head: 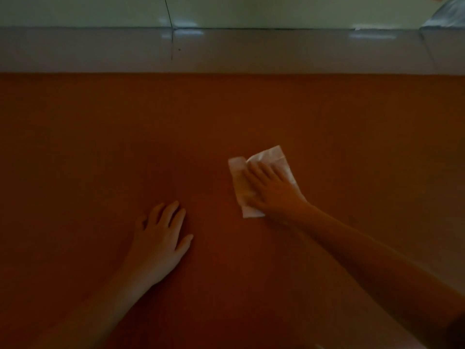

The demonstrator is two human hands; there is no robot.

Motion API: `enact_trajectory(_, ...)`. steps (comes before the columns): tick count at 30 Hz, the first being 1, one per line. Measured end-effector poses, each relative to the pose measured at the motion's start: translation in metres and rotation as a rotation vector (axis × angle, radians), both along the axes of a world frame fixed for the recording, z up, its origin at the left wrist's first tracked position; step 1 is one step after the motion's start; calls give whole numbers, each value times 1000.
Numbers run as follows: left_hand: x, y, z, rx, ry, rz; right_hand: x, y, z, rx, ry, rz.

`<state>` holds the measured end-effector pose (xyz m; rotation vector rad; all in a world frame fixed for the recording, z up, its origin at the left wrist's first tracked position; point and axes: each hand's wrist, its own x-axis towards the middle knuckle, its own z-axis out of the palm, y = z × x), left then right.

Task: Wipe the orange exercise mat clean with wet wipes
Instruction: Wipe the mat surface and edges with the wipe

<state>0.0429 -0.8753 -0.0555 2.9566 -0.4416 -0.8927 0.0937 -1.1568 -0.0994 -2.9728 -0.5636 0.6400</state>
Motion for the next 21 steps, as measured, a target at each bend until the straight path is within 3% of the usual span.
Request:
enact_trajectory(3, 9, 1, -3, -38, 1, 50, 34, 9, -4, -13, -5, -217)
enact_trajectory(5, 18, -1, -7, -25, -6, 67, 35, 26, -3, 19, 7, -230)
enact_trajectory(11, 58, -8, -19, -15, -18, 120, 43, -1, -8, -10, -21, 221)
enact_trajectory(18, 83, -3, -32, -116, -110, 157, 115, 5, -13, -2, -26, -286)
enact_trajectory(21, 111, -9, -31, -140, -87, 190, 96, 12, -12, 50, -59, -86)
